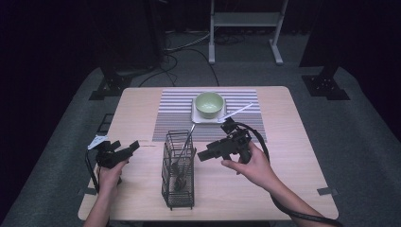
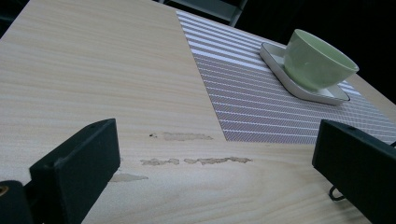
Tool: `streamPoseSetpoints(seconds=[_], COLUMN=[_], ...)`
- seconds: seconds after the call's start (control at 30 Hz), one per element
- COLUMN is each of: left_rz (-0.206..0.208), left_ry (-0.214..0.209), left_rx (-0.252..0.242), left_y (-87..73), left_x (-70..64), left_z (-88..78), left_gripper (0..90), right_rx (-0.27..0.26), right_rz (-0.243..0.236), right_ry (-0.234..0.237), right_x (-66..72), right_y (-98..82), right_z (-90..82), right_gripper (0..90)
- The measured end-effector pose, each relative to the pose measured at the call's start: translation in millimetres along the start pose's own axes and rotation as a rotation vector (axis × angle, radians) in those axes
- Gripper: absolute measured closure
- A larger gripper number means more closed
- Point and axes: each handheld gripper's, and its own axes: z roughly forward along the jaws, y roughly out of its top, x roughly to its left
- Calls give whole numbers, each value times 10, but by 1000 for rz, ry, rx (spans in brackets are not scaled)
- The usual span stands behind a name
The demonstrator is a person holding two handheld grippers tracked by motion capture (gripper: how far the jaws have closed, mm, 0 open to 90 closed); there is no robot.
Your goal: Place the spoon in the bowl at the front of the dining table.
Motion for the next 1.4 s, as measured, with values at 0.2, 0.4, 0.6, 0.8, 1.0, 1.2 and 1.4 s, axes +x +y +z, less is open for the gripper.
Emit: streamPoseSetpoints(seconds=[0.2,0.4,0.6,0.8,1.0,1.2,1.4], left_rz=[0,-3,-6,-10,-10,-10,-10], left_ry=[-1,0,1,-1,2,4,6], left_rx=[0,-1,-3,1,0,-1,-3], left_y=[1,1,2,4,5,7,8], left_x=[-1,1,5,12,8,8,10], left_z=[-1,-1,-5,-9,-11,-13,-16], left_gripper=[0,0,0,0,0,0,0], right_rx=[7,20,24,44,25,19,42], right_rz=[26,35,14,22,10,15,-7], right_ry=[-4,-6,-6,11,11,4,18], right_x=[-6,9,45,43,28,-9,-16], right_y=[49,95,132,170,185,192,191], right_z=[23,72,104,163,159,152,183], right_gripper=[342,389,439,504,605,707,820])
